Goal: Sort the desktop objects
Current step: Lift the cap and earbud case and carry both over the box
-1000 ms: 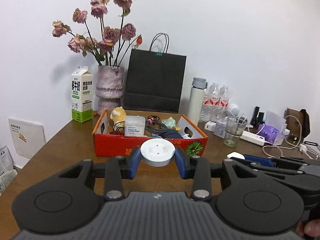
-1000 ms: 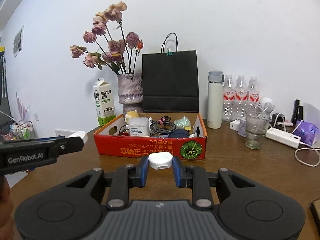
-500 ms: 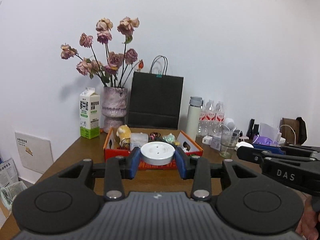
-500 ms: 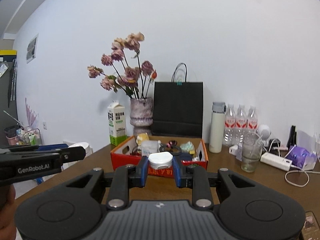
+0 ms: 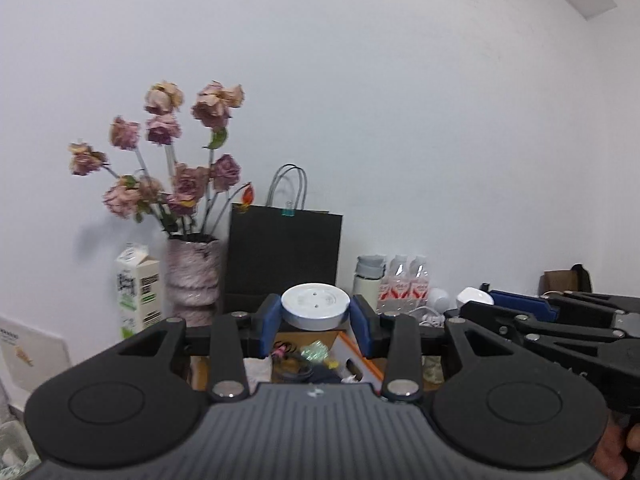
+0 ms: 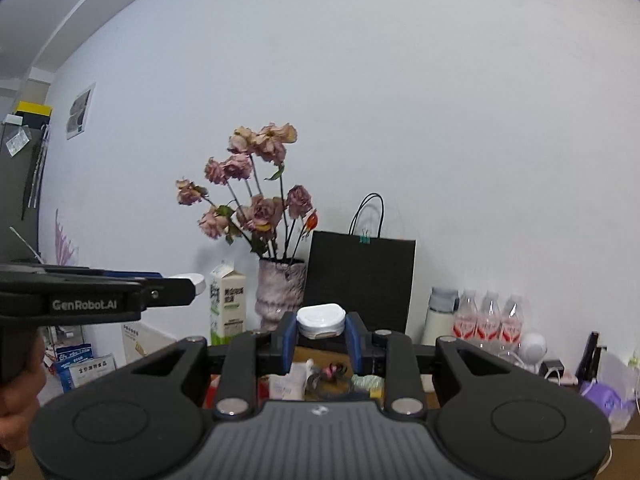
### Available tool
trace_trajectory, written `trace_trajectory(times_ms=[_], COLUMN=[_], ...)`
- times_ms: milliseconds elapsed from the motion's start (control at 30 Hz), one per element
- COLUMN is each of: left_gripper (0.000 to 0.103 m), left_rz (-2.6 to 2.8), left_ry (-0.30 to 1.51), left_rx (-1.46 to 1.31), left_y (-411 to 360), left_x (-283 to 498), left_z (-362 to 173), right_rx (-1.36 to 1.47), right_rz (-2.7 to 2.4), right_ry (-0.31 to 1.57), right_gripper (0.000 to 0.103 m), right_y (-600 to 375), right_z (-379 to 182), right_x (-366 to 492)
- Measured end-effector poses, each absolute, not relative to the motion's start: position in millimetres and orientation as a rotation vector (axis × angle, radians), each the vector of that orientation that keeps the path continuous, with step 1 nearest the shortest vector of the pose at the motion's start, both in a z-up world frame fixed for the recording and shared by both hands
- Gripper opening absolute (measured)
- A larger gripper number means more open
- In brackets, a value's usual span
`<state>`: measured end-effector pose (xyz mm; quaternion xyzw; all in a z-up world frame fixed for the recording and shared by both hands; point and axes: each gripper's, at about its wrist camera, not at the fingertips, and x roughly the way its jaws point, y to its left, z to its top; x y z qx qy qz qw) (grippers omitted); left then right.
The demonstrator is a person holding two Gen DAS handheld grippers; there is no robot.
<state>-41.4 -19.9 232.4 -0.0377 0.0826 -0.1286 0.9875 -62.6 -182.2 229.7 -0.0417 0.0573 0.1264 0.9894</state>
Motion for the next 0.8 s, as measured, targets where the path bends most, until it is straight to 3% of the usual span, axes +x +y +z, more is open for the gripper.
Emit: trace_trajectory(times_ms=[367, 500, 667, 800], left_gripper=[0.039, 0.039, 0.039, 0.039], left_rz=[-0.303, -0.325, -0.318, -0.328], left_ry=[0.28, 0.413, 0.626, 0.842], left_rx=[-0.088, -0.098, -0.09, -0.114], left_y=[-23.0, -24.6, -36.4, -47.7], left_x=[73.6, 134.6, 215.8, 278.7], left_z=[268.1, 269.0, 241.5, 186.8], right_rx=[0.002, 0.007, 0.106, 0.149], right_rz=[0.224, 0.212, 0.261, 0.227], right_ry=[0.245, 0.335, 0.582, 0.792], right_gripper=[0.025, 0.025, 0.025, 0.025], right_y=[-199.1, -201.1, -208.5, -210.9], right_z=[265.4, 269.3, 253.9, 208.6], right_x=[73.6, 130.6, 210.7, 271.4])
